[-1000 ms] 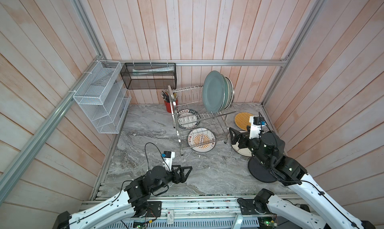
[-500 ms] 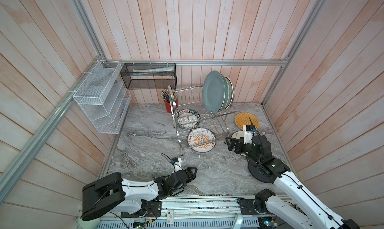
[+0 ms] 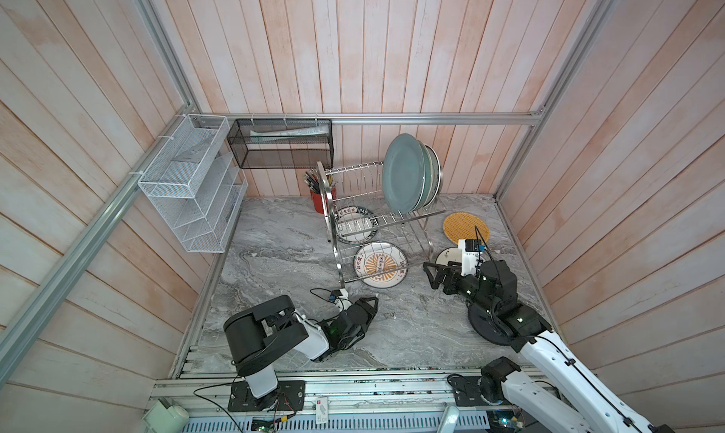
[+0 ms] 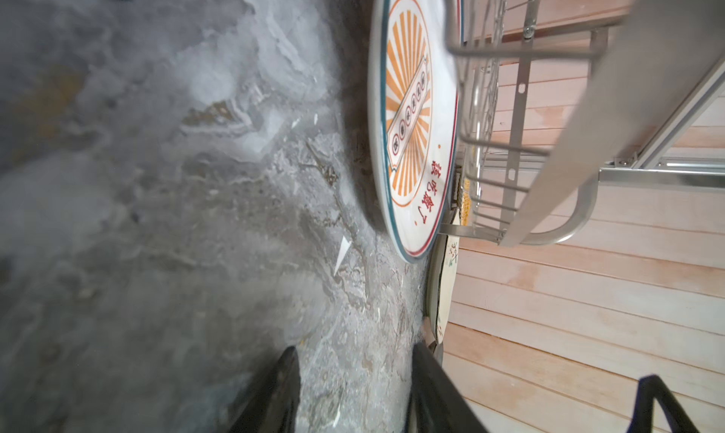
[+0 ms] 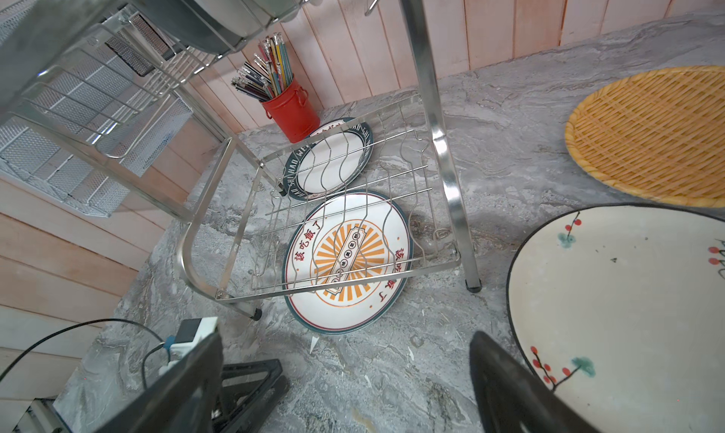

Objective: Load the plates into the dish rack
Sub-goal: 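Grasp the rim of the orange sunburst plate with the left gripper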

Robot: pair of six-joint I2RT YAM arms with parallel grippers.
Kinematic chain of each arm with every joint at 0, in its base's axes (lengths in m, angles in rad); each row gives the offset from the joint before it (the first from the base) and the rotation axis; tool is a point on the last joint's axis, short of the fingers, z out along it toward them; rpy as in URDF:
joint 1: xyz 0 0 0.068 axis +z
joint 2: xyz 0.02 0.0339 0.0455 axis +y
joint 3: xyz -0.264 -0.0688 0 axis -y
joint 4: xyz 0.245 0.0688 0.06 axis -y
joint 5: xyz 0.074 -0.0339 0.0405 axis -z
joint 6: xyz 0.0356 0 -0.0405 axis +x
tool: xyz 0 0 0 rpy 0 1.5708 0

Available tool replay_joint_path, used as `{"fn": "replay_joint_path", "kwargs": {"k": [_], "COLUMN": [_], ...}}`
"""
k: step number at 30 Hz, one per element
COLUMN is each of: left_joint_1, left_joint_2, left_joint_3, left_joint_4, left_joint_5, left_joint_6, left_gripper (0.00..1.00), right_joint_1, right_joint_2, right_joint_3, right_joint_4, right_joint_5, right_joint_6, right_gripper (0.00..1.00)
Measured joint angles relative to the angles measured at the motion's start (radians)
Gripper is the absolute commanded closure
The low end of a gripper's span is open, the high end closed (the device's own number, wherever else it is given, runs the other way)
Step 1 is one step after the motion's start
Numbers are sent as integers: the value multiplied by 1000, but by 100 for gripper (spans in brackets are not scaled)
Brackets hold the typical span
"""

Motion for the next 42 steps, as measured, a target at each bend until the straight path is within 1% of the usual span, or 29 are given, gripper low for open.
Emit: {"fn": "replay_joint_path", "kwargs": {"k": [7, 13, 18, 26, 35, 38, 42], "left_joint_1": [25, 24, 24, 25, 32, 33, 33], "left_joint_2": [116, 165, 198, 235, 256, 259, 264], "left_joint_3": [42, 76, 138, 214, 263, 276, 287], "left_joint_4": [134, 163, 124, 60, 24, 1, -8], "left_joint_5": [-28, -74, -121, -185, -234, -244, -251], "left_joint_6": [-68, -151, -230, -323, -389, -402, -407], "left_gripper": [56, 59, 63, 70, 76, 81, 84], "right_joint_1": [0, 0, 0, 0, 0, 0, 0], "right_joint_2": [-25, -52, -74, -109, -147, -159, -170], "right_joint_3": [-20, -21, -21, -34, -41, -41, -41], "right_joint_4": [-9, -18, -33, -34, -57, -64, -74], "right_joint_5": [-48, -83, -102, -130, -149, -152, -153], "right_joint_6": [18, 31, 35, 48, 54, 54, 54], "right_gripper": [2, 2, 2, 2, 2, 2, 2]}}
